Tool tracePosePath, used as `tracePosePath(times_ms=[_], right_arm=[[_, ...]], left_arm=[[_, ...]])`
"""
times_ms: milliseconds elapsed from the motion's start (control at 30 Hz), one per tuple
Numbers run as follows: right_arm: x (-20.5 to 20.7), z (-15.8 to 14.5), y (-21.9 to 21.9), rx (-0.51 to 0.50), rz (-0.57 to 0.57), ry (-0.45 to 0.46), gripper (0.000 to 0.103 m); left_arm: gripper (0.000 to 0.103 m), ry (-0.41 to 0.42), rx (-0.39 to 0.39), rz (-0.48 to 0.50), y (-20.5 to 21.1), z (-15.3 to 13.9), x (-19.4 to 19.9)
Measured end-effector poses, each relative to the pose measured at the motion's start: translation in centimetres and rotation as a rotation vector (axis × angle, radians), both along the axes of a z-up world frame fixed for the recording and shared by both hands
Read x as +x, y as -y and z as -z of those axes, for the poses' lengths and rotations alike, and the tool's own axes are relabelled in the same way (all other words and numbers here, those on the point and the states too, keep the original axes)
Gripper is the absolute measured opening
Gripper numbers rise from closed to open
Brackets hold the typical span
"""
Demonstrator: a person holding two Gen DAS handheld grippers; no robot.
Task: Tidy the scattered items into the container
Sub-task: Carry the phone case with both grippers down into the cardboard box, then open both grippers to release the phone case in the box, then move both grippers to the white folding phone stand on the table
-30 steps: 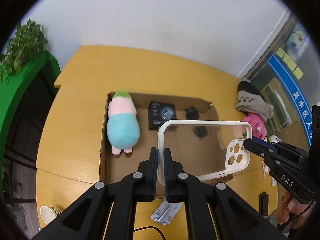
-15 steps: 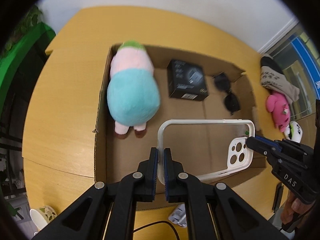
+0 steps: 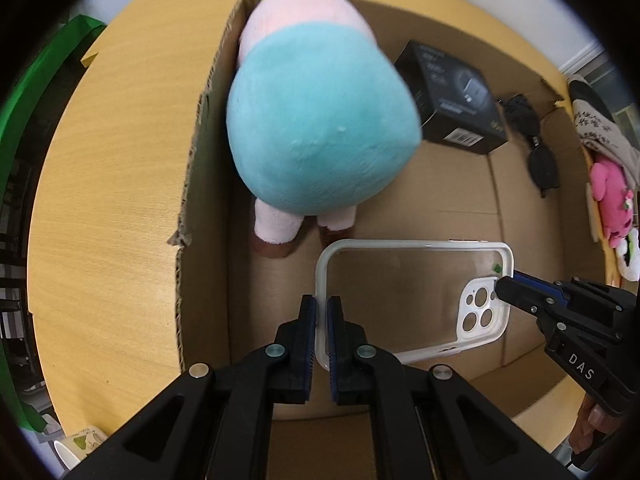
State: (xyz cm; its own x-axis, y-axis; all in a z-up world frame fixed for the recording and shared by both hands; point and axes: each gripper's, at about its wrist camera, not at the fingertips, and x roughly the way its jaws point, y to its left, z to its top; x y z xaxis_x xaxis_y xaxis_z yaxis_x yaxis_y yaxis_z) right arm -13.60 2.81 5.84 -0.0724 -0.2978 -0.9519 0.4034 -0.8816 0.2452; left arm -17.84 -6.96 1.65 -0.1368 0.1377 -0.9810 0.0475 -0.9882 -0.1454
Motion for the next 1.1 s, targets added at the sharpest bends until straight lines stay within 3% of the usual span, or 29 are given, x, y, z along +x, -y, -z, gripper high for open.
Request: tracePosePath(times_ms=[367, 467, 533, 600, 767, 933, 1100], right_arm=[[0.0, 3.2, 1.2, 0.02, -0.016, 0.051, 0.011], [0.1, 3.4, 1.5, 0.025, -0.019, 0.045, 0.019], [0.2, 3.4, 1.5, 0.026, -0.019, 0.046, 0.02], [0.4, 2.9, 1.2, 0.025, -0.017, 0.04, 0.04], [0.8, -1.2, -0.3, 0.02, 0.019, -0.039, 0.074], [1.1, -7.2, -1.8, 0.012, 0.049, -0.145, 0.085], [5.0, -12.1, -7.1, 0.007, 0.103, -0.22, 0.096]], left_arm=[[0.005, 0.068, -0.064, -0.016, 0.5, 2.6, -0.5], [0.008, 0.068, -0.055, -0.037, 0.5, 2.3, -0.5], [0.016, 0.062, -0.043, -0.051, 0.6, 1.7, -0.4], [0.021, 0.049, -0.047, -0.056, 0.6, 0.8, -0.1], [0.035, -0.011, -0.05, -0.071, 0.6, -3.3, 0.9], [0.069, -0.119, -0.102, -0.078, 0.2, -9.4, 2.1], [0.073, -0.17, -0.084, -0.068, -1.4, -13.6, 5.2]])
